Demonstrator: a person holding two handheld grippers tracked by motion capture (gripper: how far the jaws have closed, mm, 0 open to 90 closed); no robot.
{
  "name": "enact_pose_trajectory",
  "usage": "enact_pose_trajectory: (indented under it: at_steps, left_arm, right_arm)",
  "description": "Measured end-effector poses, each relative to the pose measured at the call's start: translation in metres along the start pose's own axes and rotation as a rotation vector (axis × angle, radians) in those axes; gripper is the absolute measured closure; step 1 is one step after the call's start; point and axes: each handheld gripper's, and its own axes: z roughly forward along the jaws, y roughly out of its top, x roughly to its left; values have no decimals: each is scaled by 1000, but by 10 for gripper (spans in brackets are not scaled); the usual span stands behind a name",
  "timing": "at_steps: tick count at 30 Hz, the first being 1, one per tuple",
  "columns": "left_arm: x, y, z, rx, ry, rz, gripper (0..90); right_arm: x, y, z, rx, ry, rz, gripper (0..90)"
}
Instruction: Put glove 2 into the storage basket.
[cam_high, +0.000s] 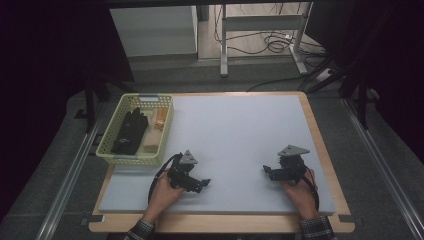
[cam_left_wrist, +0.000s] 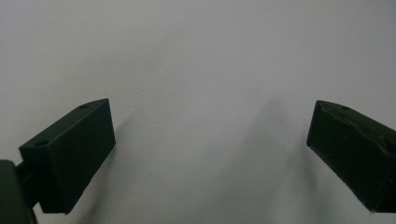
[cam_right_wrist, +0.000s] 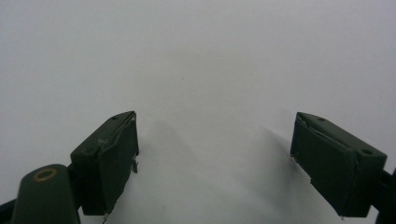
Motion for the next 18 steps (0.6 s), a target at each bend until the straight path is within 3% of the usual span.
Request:
enact_pose_trajectory:
  at_steps: [6, 18]
  left_arm:
    - [-4, -1, 3, 9, 33, 29, 9]
    - [-5, -1, 3, 11, 35, 30, 6]
  right_arm:
    - [0, 0, 0, 0, 1, 1, 150]
    - [0, 0, 0, 2, 3, 4, 150]
